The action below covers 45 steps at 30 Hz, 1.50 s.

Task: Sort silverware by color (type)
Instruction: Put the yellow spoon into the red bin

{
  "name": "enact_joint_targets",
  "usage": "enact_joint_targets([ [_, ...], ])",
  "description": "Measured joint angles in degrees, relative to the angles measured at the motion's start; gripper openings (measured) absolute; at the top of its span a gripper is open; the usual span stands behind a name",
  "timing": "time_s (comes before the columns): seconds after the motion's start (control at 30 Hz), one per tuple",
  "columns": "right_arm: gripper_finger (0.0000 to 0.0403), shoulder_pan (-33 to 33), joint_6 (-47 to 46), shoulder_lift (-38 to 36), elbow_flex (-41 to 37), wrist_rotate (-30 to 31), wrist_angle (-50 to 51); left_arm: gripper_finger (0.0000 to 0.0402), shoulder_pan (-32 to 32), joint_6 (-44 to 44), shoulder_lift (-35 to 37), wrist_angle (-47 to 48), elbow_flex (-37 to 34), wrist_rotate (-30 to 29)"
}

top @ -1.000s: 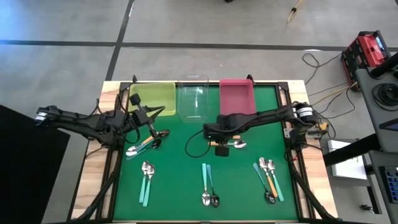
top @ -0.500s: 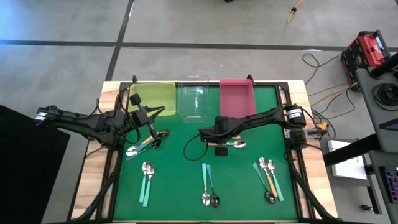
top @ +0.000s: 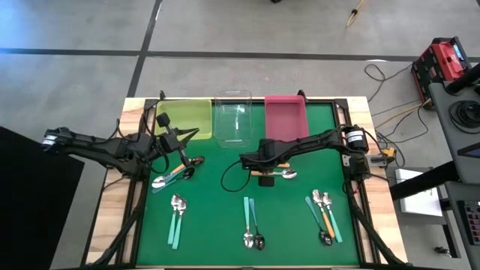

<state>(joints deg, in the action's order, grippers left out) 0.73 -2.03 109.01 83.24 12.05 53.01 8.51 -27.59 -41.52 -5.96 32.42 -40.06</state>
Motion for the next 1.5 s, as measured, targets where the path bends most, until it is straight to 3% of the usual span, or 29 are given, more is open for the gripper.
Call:
enact_joint_targets([
  [0.47, 0.0147, -0.61, 1.19, -0.02, -0.15, -0.39, -0.15, 0.0000, 0.00, -0.01, 0.00, 0.02, 0.00, -0.01],
  [1.5, 0.0151, -3.85, 1.64, -0.09, -5.75, -4.53, -5.42, 0.0000, 0.01, -0.05, 0.02, 0.04, 0.00, -0.01],
])
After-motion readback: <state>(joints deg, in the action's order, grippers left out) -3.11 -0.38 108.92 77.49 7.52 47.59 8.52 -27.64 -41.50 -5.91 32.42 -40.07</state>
